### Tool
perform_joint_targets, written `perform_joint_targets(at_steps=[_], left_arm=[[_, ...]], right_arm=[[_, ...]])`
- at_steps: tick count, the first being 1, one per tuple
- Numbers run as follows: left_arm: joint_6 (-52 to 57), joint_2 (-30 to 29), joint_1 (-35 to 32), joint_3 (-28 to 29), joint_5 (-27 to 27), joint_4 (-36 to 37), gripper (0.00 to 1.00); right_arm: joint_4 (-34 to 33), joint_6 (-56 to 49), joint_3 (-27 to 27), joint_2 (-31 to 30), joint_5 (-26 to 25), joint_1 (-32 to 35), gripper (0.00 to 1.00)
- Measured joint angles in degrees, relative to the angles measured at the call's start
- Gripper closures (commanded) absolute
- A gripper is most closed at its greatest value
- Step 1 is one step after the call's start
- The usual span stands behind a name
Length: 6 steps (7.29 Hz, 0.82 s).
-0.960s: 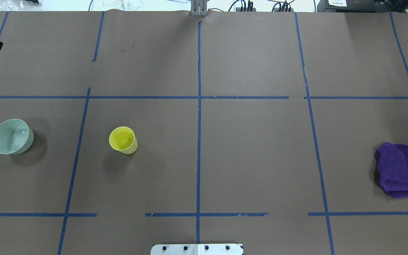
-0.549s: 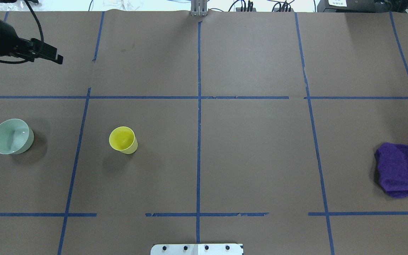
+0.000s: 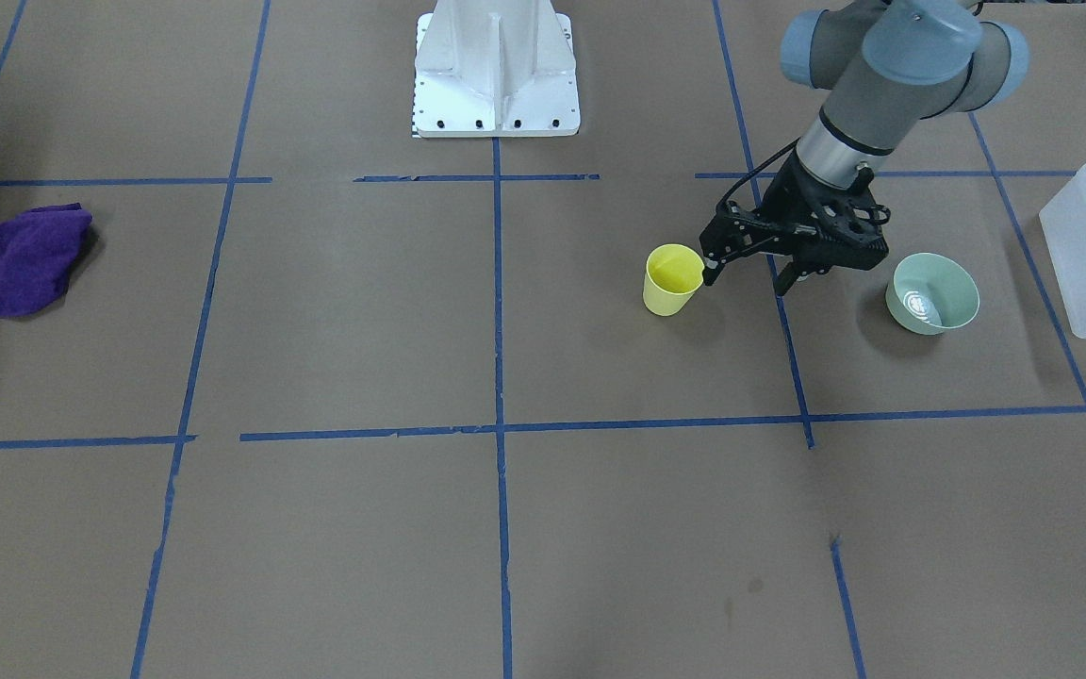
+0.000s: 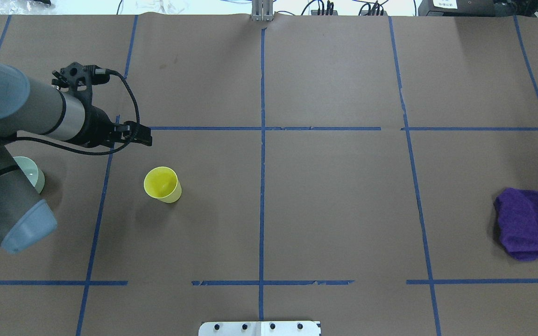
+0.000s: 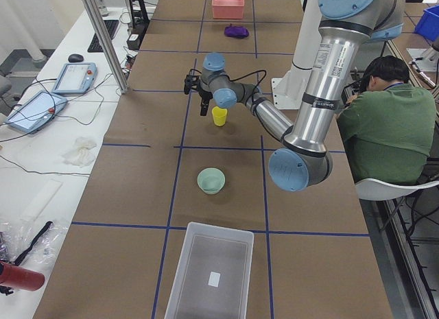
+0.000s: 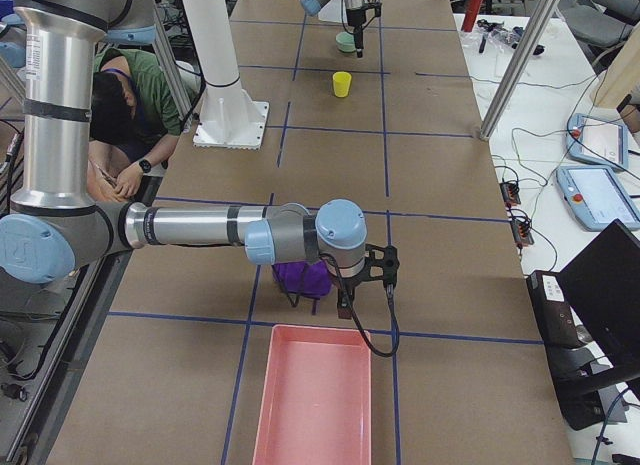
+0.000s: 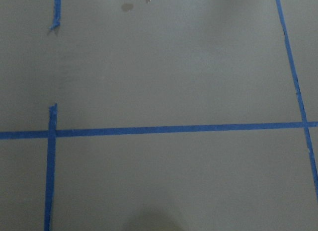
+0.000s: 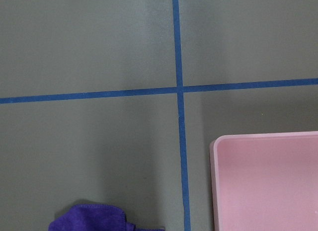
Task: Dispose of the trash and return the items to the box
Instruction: 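Reach the left gripper down to the yellow cup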
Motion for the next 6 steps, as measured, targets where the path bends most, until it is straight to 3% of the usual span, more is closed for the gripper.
perform_joint_targets(at_steps=[3, 6], left_arm=[[-1.3, 0.9, 4.5, 0.9, 2.1, 1.1, 0.02], [-1.3, 1.1, 6.6, 1.9, 2.2, 1.3, 0.18]], right_arm=[[0.0, 0.0, 0.8, -0.6, 0.0, 0.0, 0.0], [0.0, 0.0, 1.1, -0.8, 0.0, 0.0, 0.0]])
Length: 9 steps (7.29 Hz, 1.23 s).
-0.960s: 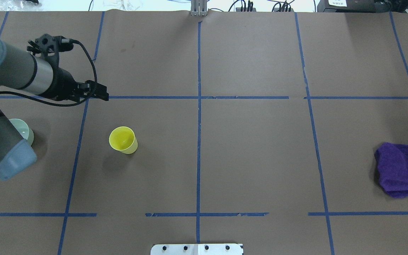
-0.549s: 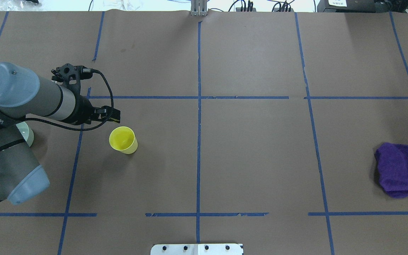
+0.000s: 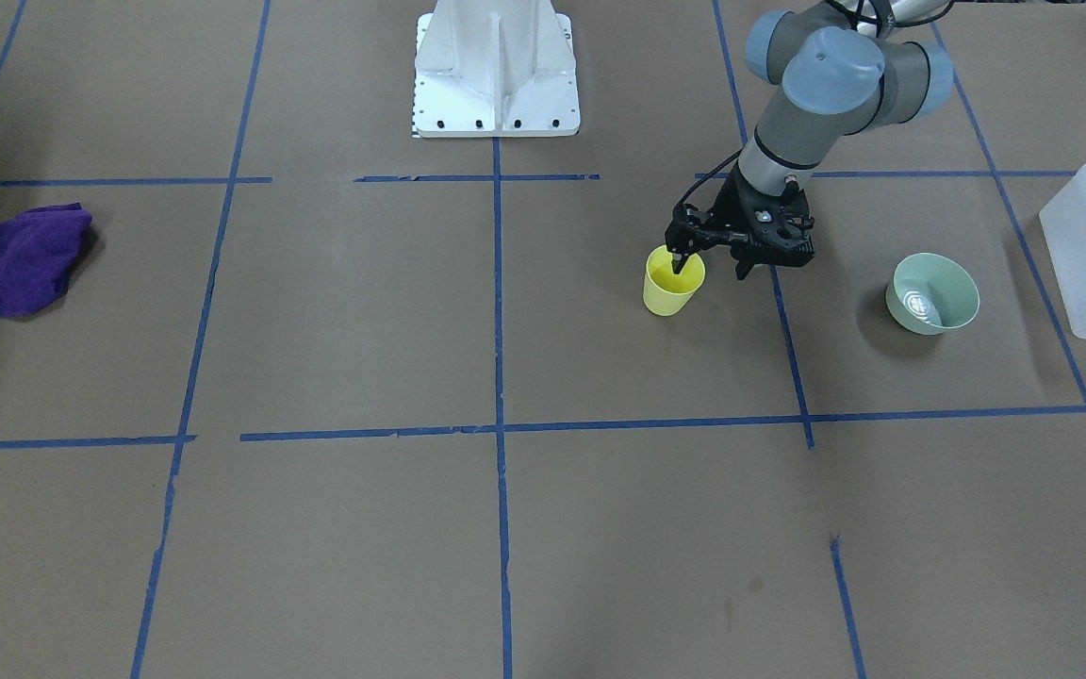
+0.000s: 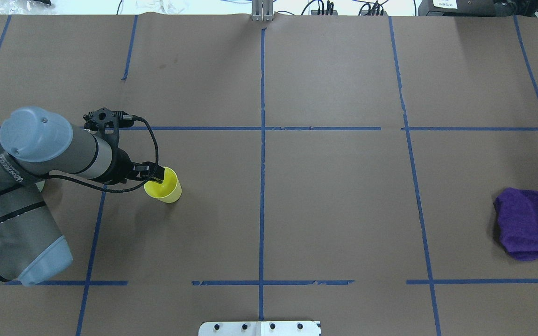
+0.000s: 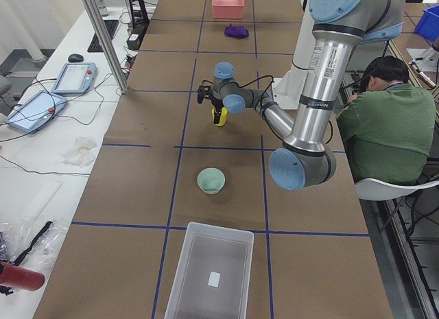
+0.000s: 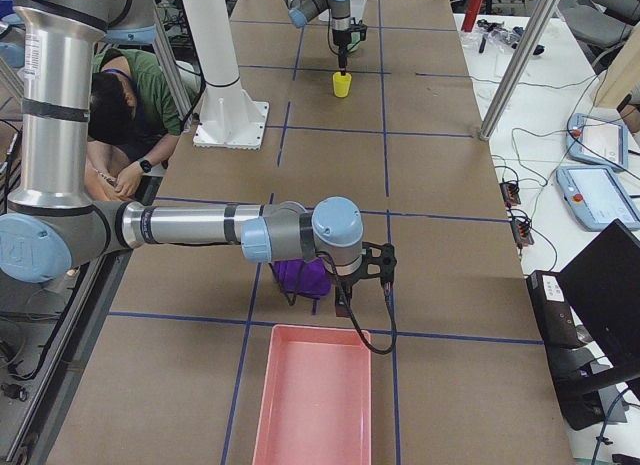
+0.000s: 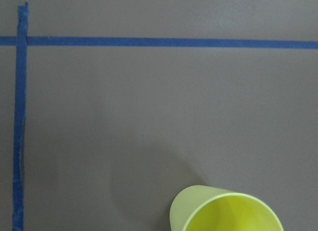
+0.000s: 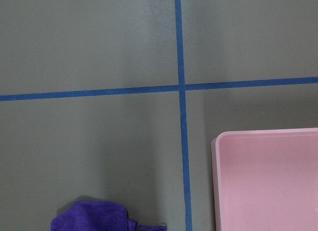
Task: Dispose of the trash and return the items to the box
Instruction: 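Reach the left gripper down to the yellow cup, then close the left gripper on the yellow cup's rim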
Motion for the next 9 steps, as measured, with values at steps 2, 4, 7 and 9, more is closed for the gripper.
perform_joint_targets(at_steps=[2, 4, 7, 9], left_arm=[[0.0, -0.2, 0.3, 1.1, 0.0, 0.0, 0.46], [0.0, -0.4, 0.4, 1.7, 0.0, 0.0, 1.0], [-0.2, -0.6, 0.4, 1.5, -0.2, 0.1, 1.0], [-0.8, -0.5, 0.0, -0.1, -1.2, 0.1, 1.0]], right_arm=[[0.0, 0.0, 0.1, 0.0, 0.0, 0.0, 0.0], [0.0, 0.0, 0.1, 0.0, 0.0, 0.0, 0.0], [0.0, 0.0, 0.0, 0.0, -0.1, 0.0, 0.0], [0.0, -0.1, 0.0, 0.0, -0.1, 0.0, 0.0]])
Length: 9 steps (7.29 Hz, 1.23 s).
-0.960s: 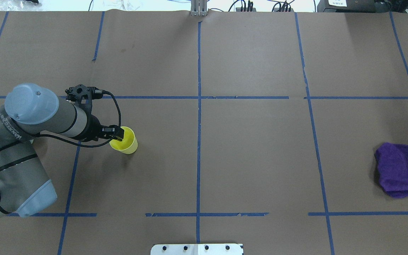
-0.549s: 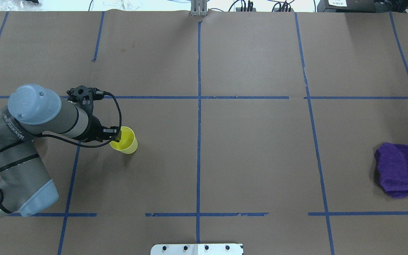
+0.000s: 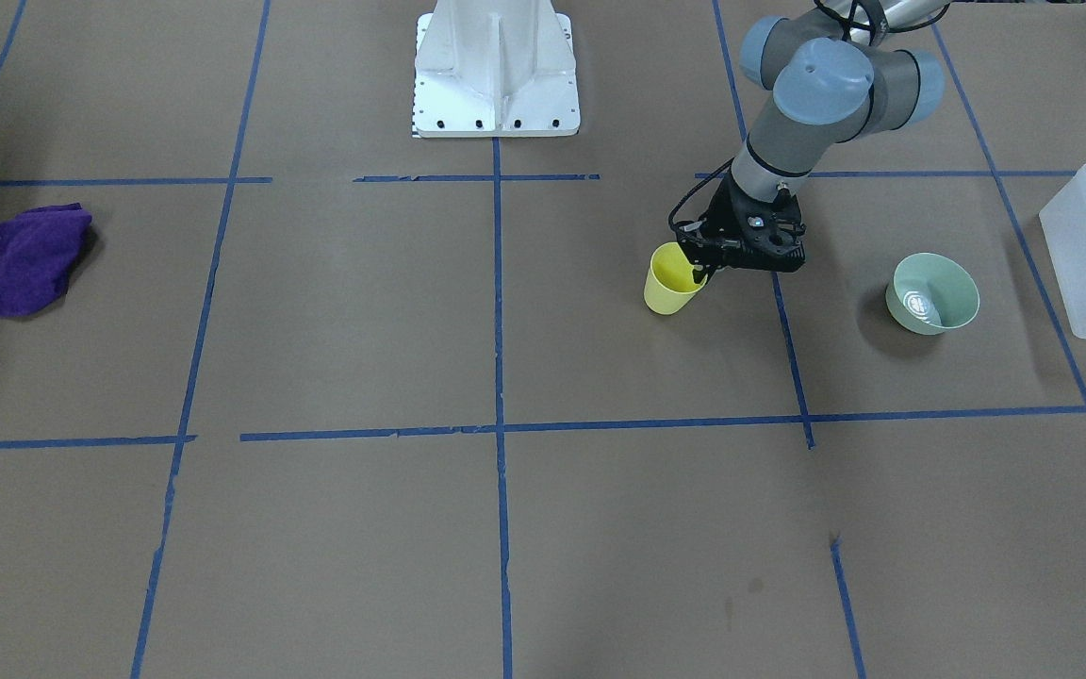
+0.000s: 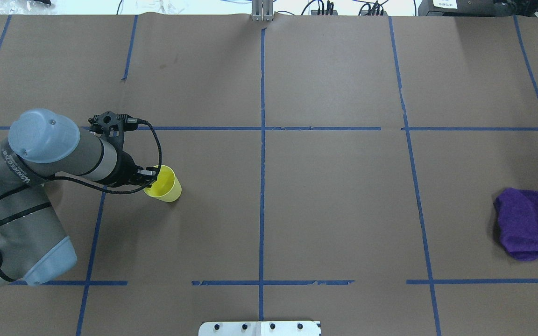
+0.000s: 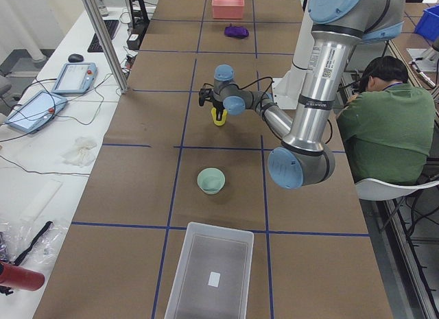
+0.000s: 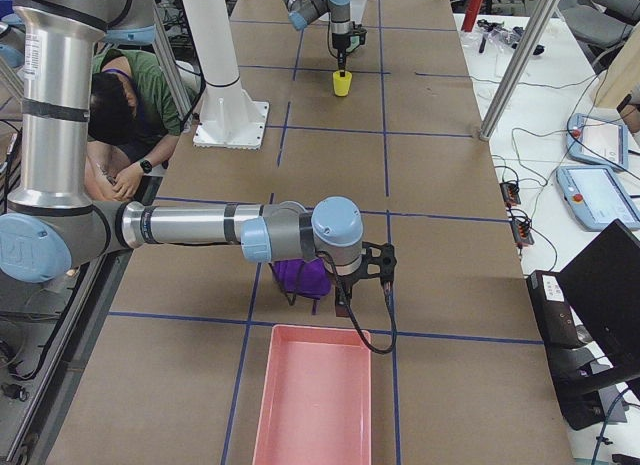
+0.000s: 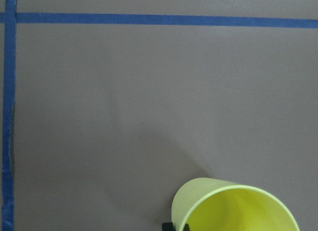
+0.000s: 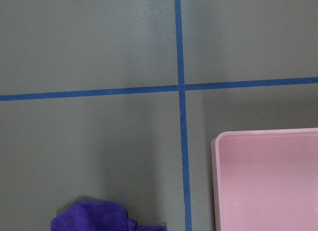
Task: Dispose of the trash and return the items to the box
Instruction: 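Close the left gripper on the yellow cup's rim, then lift the yellow cup and carry it off the table with the left gripper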
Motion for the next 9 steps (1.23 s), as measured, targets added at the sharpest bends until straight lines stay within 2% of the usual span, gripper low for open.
perform_joint_targets(at_steps=[1, 3, 5, 6, 7, 9], left_arm=[[0.0, 0.5, -1.4, -2.0, -1.6, 0.6, 1.0], [3.6, 1.0, -9.4, -7.3, -4.6, 7.1, 1.0], [15.0, 1.5, -18.2, -10.3, -5.4, 14.3, 1.0], [22.8, 3.0, -22.9, -10.4, -6.6, 15.6, 1.0], [32.6, 5.3, -28.6, -8.9, -9.8, 16.1, 1.0], [56.2, 8.0, -43.2, 1.1, -16.5, 16.3, 1.0]], right_arm=[[0.0, 0.0, 0.0, 0.0, 0.0, 0.0, 0.0], [-0.1, 0.0, 0.4, 0.0, 0.2, 0.0, 0.0], [-0.2, 0.3, 1.9, 0.2, 0.3, 0.0, 0.0], [-0.2, 0.5, 2.3, 0.1, 0.9, -0.1, 0.0], [-0.1, 0.7, 2.5, 0.0, 2.5, -0.3, 0.0], [0.1, 1.6, 3.1, 0.2, 4.7, -0.6, 0.0]])
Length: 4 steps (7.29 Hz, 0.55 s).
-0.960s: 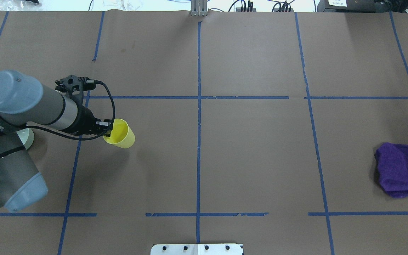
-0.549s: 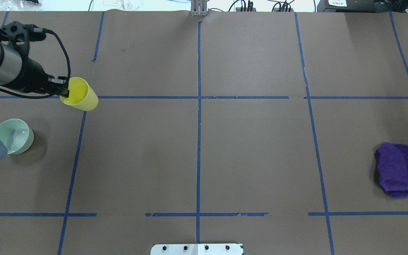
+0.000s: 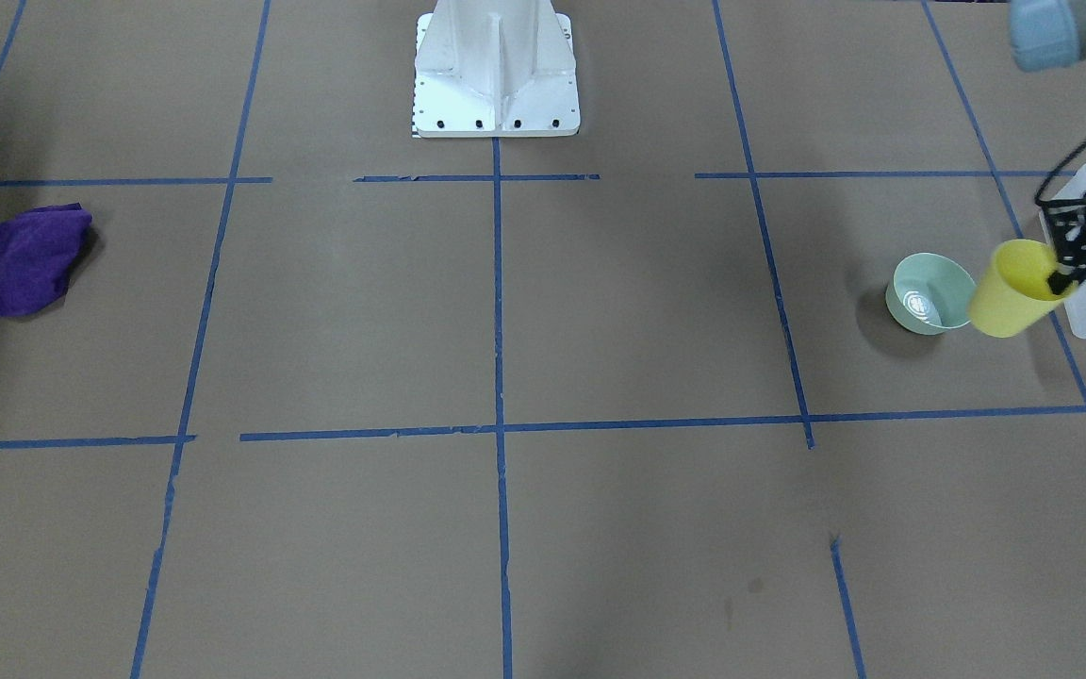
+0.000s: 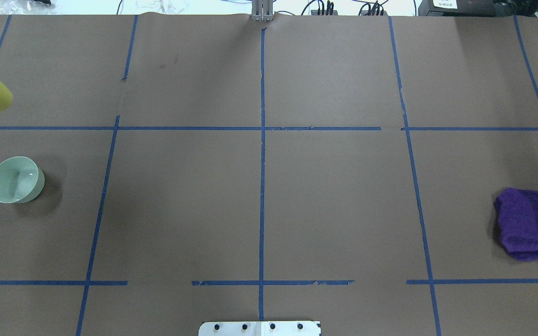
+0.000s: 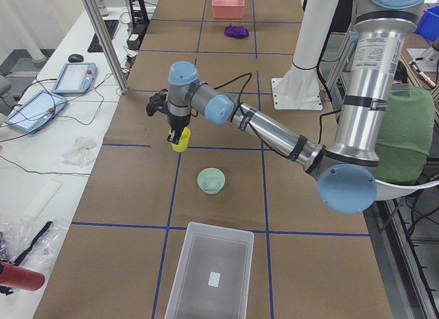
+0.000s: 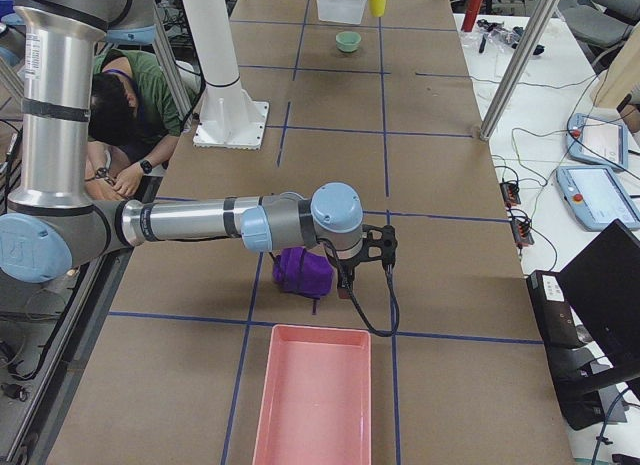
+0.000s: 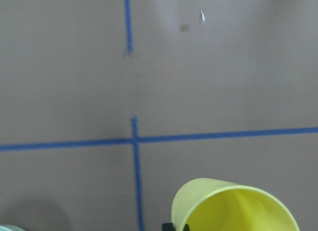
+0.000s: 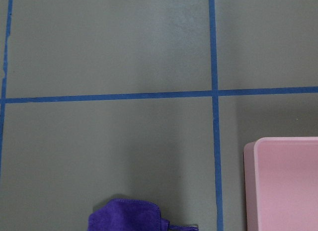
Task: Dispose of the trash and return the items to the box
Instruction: 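Lift the yellow cup and carry it off the table with the left gripper, then lower the yellow cup into the clear bin and release it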
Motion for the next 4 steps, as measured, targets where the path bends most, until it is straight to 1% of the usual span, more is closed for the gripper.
perform_joint_targets(at_steps=[1, 2, 3, 4], left_arm=[[9.9, 0.2, -6.3, 6.4, -1.2, 0.0, 1.0], [17.3, 0.2, -11.2, 12.1, -1.5, 0.0, 1.0], [22.3, 0.4, -14.5, 16.6, -1.5, 0.0, 1.0], [25.0, 1.9, -16.2, 19.4, -1.5, 0.0, 1.0]], right_arm=[[0.0, 1.9, 0.7, 0.2, 0.0, -0.9, 0.0], [0.1, 4.4, 1.6, 0.3, -0.3, -2.1, 0.0], [0.1, 6.1, 2.3, 0.4, -0.5, -3.2, 0.0], [0.1, 8.0, 3.0, 0.4, -0.9, -4.3, 0.0]])
